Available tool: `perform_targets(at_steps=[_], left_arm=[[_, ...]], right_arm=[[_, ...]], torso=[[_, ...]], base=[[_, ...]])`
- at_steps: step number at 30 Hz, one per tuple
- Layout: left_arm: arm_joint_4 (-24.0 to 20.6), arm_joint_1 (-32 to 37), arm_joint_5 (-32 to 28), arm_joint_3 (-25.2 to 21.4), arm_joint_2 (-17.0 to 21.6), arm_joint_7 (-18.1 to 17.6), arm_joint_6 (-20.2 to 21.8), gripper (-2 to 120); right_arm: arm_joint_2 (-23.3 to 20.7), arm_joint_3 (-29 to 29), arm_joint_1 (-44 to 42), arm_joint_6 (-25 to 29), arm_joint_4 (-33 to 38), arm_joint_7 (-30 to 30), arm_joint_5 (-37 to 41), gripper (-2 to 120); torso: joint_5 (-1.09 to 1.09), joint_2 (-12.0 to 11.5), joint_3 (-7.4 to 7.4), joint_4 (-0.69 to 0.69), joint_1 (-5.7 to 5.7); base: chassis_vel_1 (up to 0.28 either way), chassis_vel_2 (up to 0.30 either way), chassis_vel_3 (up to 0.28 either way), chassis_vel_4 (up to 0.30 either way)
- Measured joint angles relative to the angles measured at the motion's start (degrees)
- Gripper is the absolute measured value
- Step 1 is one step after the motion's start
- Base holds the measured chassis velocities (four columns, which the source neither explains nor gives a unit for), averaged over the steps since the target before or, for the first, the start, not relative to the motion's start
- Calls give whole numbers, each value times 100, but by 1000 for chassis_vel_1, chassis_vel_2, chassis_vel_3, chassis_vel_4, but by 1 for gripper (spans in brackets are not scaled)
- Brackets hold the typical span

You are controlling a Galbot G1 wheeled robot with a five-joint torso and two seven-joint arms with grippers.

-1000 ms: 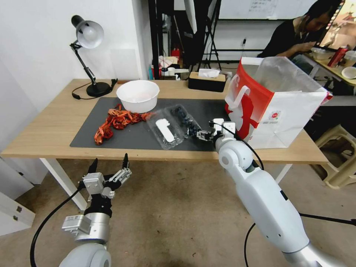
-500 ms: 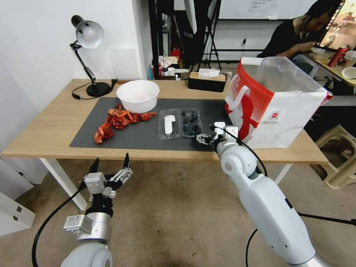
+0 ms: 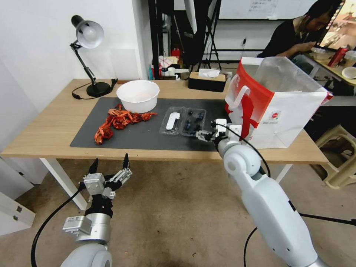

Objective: Close the takeout container lid, then place the container into the takeout bag.

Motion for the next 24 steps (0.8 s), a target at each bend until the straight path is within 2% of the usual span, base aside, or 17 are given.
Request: perform_targets(at_steps=[2,3,6,7,9,12,15,16,18,24], left_arm=[[2,-9,-2,1,1,-1,9,100],[2,-9,-2,1,1,-1,9,100],[20,-26,-14,7,1,-1,15,100],[20,-26,-14,7,1,-1,15,100],[33,-27,-25,6,1,-2,16,100],[44,-26,-31,5,0,-3,16,100],[50,-30,-43,11,2,-5,16,100],[50,-30,-43,11,2,-5,16,100],[50,-26,-59,15,23,-8,16,100],[51,-17,-110,14,84,-11,19,100]], right_arm=[[-162,58,-252,584,362,-401,-64,100],[-162,58,-252,584,362,-401,-64,100],[-372,147,-841,1545,820,-1143,-663,100],[-372,147,-841,1545,820,-1143,-663,100],[-471,220,-1232,2017,1116,-1351,-1079,100],[-539,275,-1620,2301,1404,-1353,-1500,100],[-556,471,-2483,2677,2000,-1356,-2217,100],[-556,471,-2483,2677,2000,-1356,-2217,100],[-508,601,-3025,2914,2278,-1312,-2594,100],[-375,771,-3893,3537,2433,-1115,-3387,100]], torso=[[1,0,0,1,0],[1,0,0,1,0],[1,0,0,-1,-1],[1,0,0,-1,-1],[2,0,0,0,0],[1,0,0,1,0],[-1,0,-1,0,-1],[-1,0,-1,0,-1],[1,0,-1,0,-1],[1,0,-1,0,-1]], base=[[0,0,0,0],[0,0,0,0],[0,0,0,0],[0,0,0,0],[0,0,0,0],[0,0,0,0],[0,0,0,0],[0,0,0,0],[0,0,0,0],[0,0,0,0]])
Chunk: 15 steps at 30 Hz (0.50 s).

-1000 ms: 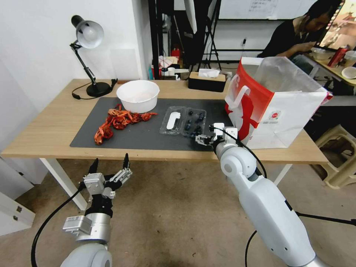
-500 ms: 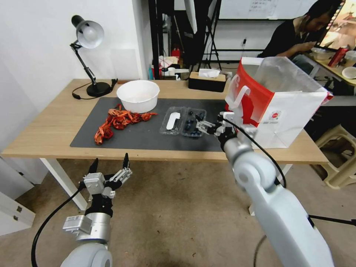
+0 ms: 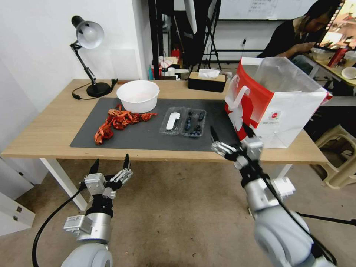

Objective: Close the takeout container lid, then place the container into the takeout bag.

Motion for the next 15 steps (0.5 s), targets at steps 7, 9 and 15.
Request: perform_targets(at_steps=[7,9,15], left_arm=[[25,-1,-20,3,46,-4,4,100],[26,1,-20,6,49,-5,4,100],[26,16,-19,11,83,-5,0,100]], right_arm=[[186,-43,-900,701,-134,313,-477,100],[233,-112,-1035,824,-199,383,-532,100],[386,-341,-1276,1167,-507,596,-807,100]], torso=[[0,-1,0,0,1],[0,-1,1,0,0],[0,0,1,0,0]], base=[[0,0,0,0],[0,0,0,0],[0,0,0,0]])
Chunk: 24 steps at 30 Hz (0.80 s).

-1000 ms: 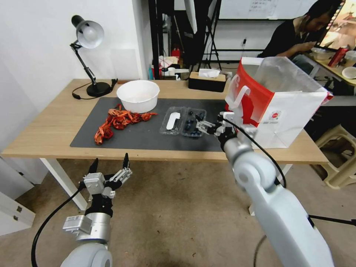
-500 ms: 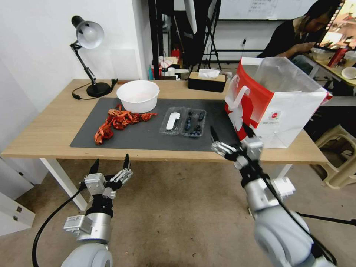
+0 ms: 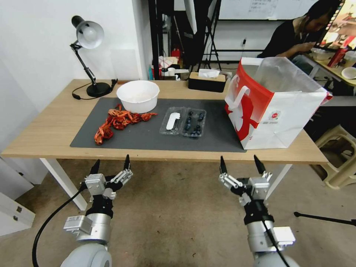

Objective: Close the takeout container lid, then place the container into the takeout bag.

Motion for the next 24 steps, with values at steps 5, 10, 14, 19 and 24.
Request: perform_targets(at_steps=[5,10,14,19,24], left_arm=[[-2,0,0,6,11,0,0,100],[2,-8,-5,40,50,-1,-13,100],[134,-113,-215,198,222,-56,-155,100],[337,-376,-843,482,718,-91,-406,100],[418,-825,-2004,907,1331,-289,-334,100]], right_arm=[[50,-60,-4,27,-70,43,-37,100],[40,-40,30,12,-77,40,-20,100],[30,-14,44,-9,-78,27,17,100],[17,-7,104,-37,-145,7,95,100],[51,21,127,-56,-212,-1,117,100]], torso=[[0,0,0,0,0],[0,0,0,0,1],[0,0,0,0,1],[-1,0,0,0,2],[-1,0,0,-1,1]], base=[[0,0,0,0],[0,0,0,0],[0,0,0,0],[0,0,0,0],[0,0,0,0]])
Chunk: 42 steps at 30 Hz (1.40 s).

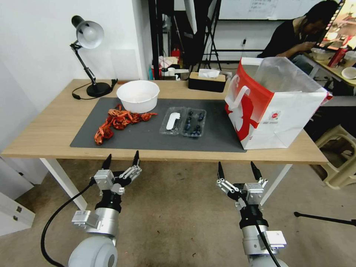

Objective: Close the takeout container lid, then place the container into the takeout bag.

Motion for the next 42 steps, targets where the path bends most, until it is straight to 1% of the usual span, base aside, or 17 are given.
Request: perform_targets(at_steps=[1,3,6,8,10,12,13,14,16,21,22,24,26,30,31,34,42], left_arm=[[0,0,0,0,0,0,0,100],[19,-235,-536,150,202,-90,112,100],[20,-308,-731,192,262,-122,161,100],[17,-719,-1965,402,594,-313,475,100],[17,-830,-2271,441,666,-373,557,100],[50,-1217,-3370,589,864,-728,850,100],[78,-1327,-3656,630,897,-865,917,100],[78,-1327,-3656,630,897,-865,917,100],[204,-1737,-4463,792,941,-1359,1124,100],[503,-2430,-5410,1060,848,-1970,1233,100],[503,-2430,-5410,1060,848,-1970,1233,100],[733,-2869,-5879,1208,730,-2282,1234,100],[748,-2902,-5921,1217,721,-2312,1234,100],[1202,-3616,-6696,1426,422,-3089,1231,100],[1202,-3616,-6696,1426,422,-3089,1231,100],[1520,-3887,-6780,1541,258,-3490,1273,100],[2027,-4176,-6711,1676,49,-3627,1240,100]], right_arm=[[0,0,0,0,0,0,0,100],[21,42,-16,-4,-13,-1,0,100],[23,50,-20,-4,-16,-2,0,100],[51,129,-38,-13,-40,-3,2,100],[55,147,-40,-17,-43,-3,7,100],[85,223,-56,-29,-52,-3,37,100],[94,244,-63,-31,-55,-3,45,100],[94,244,-63,-31,-55,-3,45,100],[144,307,-101,-36,-66,-3,56,100],[229,373,-127,-37,-101,-3,47,100],[229,373,-127,-37,-101,-3,47,100],[282,388,-131,-41,-110,-3,21,100],[287,390,-131,-41,-110,-3,18,100],[380,447,-178,-44,-85,-2,-26,100],[380,447,-178,-44,-85,-2,-26,100],[401,507,-184,-46,-62,0,-33,100],[403,570,-160,-65,-25,3,-22,100]], torso=[[0,0,0,0,0],[1,0,0,0,0],[0,0,0,0,0],[0,0,0,0,0],[1,0,0,1,0],[1,0,0,1,0],[1,0,0,1,0],[1,0,0,1,0],[0,0,1,0,0],[1,0,0,0,0],[1,0,0,0,0],[1,0,1,0,0],[1,0,0,0,0],[1,0,1,0,0],[1,0,1,0,0],[2,0,1,1,0],[1,-1,0,1,-1]], base=[[0,0,0,0],[0,0,0,0],[0,0,0,0],[0,0,0,0],[0,0,0,0],[0,0,0,0],[0,0,0,0],[0,0,0,0],[0,0,0,0],[0,0,0,0],[0,0,0,0],[0,0,0,0],[0,0,0,0],[0,0,0,0],[0,0,0,0],[0,0,0,0],[0,0,0,0]])
